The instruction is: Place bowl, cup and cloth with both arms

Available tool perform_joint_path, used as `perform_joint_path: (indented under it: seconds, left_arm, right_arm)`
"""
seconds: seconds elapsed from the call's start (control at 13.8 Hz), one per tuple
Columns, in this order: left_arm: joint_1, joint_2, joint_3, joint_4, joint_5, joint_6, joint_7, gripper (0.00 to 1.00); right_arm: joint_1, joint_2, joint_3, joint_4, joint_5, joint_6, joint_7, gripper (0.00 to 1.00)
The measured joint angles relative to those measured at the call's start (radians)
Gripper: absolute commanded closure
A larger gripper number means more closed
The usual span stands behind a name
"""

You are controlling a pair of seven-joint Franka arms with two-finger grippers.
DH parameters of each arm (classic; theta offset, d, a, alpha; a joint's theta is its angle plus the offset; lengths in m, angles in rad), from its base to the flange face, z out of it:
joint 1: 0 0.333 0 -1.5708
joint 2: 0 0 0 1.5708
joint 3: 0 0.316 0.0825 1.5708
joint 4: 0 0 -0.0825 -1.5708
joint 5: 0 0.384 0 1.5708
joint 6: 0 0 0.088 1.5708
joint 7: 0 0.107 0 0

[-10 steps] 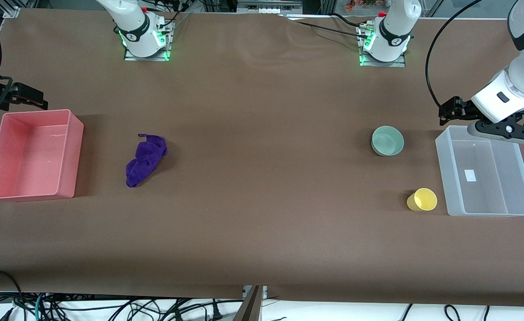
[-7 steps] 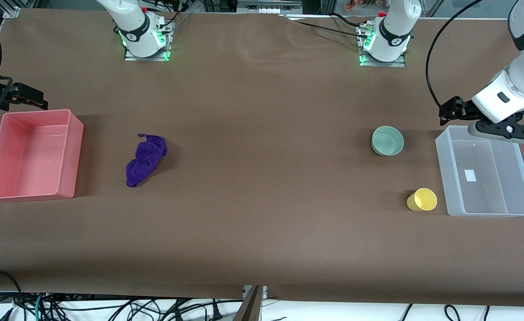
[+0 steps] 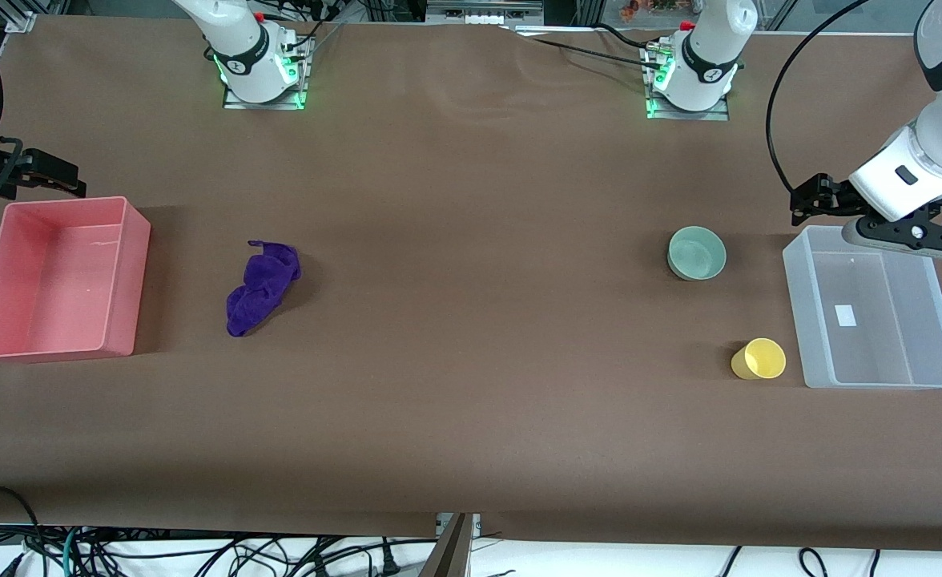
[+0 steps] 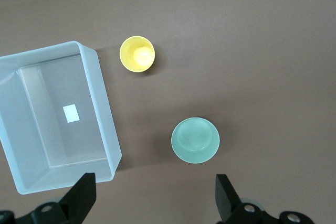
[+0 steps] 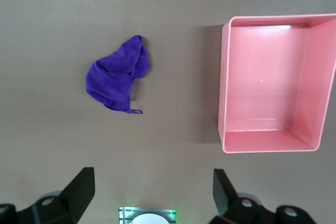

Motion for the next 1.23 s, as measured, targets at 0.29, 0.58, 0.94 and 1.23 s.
perform_joint_path:
  seconds: [0.29, 0.58, 0.94, 1.23]
  left_arm:
    - [0.0, 0.0, 0.0, 0.0, 0.0, -0.001, 0.0, 0.0]
    - [0.0, 0.0, 0.0, 0.0, 0.0, -0.004, 0.0, 0.0]
    - [0.0, 0.0, 0.0, -0.001, 0.0, -0.019, 0.0, 0.0]
    - [0.0, 0.002, 0.0, -0.003, 0.0, -0.051, 0.0, 0.0]
  right_arm:
    - [0.0, 0.0, 0.0, 0.0, 0.0, 0.004, 0.0, 0.01]
    - [0.0, 0.0, 0.0, 0.0, 0.0, 0.005, 0.0, 0.01]
    - [0.0, 0.0, 0.0, 0.0, 0.0, 0.005, 0.0, 0.01]
    - [0.0, -0.003, 0.0, 0.001, 0.0, 0.008, 0.0, 0.01]
